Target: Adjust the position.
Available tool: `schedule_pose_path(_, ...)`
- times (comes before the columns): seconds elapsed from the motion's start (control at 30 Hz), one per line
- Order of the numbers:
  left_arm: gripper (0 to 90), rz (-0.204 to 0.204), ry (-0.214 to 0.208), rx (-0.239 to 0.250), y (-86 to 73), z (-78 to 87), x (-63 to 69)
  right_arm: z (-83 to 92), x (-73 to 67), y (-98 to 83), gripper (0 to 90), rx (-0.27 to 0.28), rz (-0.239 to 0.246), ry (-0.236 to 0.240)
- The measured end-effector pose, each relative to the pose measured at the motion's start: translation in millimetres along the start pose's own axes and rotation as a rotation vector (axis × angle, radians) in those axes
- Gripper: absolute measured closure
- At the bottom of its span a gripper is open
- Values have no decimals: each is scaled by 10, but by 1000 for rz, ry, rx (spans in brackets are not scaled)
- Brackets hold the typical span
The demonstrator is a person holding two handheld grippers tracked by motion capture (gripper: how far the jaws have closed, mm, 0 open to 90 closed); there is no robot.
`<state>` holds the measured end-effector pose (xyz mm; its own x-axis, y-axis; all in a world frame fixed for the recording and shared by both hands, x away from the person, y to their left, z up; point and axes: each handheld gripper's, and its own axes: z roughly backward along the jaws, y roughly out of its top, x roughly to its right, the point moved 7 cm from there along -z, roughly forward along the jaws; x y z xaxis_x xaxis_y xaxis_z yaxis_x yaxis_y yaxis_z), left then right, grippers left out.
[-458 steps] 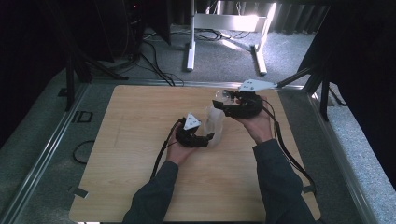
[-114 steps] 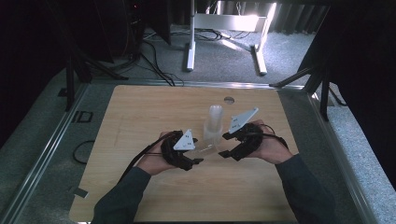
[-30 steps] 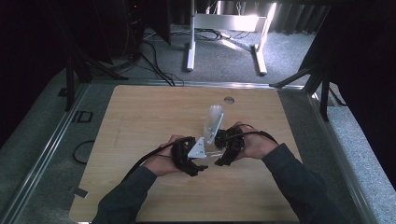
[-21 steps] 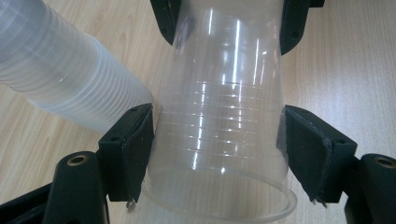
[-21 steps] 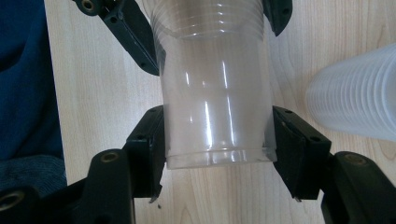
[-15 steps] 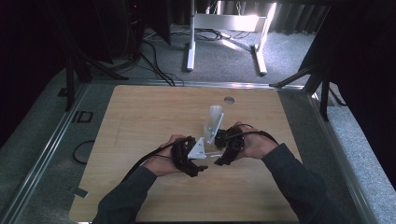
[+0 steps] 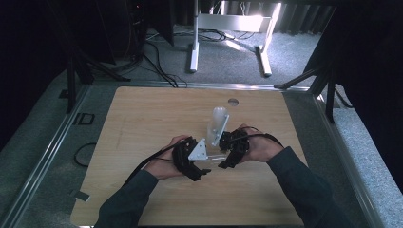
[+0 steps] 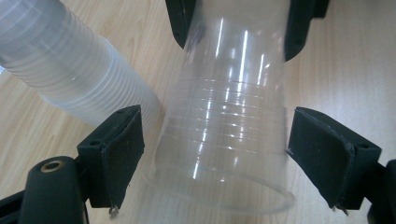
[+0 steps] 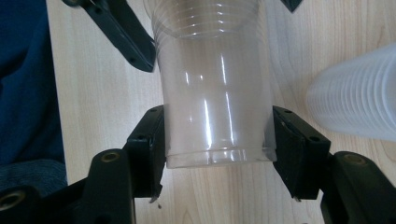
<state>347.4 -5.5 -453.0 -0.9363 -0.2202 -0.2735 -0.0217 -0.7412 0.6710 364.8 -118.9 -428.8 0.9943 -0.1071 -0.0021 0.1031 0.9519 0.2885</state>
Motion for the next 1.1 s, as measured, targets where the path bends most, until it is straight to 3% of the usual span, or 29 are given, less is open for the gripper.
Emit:
schedule_pose_path(0.23, 184, 33, -5, 43, 24, 41, -28, 9, 19, -62, 413, 19, -16, -7)
schedule_pose_path(0.37, 179, 65, -18, 77, 35, 81, -51, 41, 37, -63, 413, 60, -19, -15)
schedule_pose_path(1.1, 177, 142, -27, 178, 67, 255, -188, 182, 55, -63, 413, 176, -17, -44)
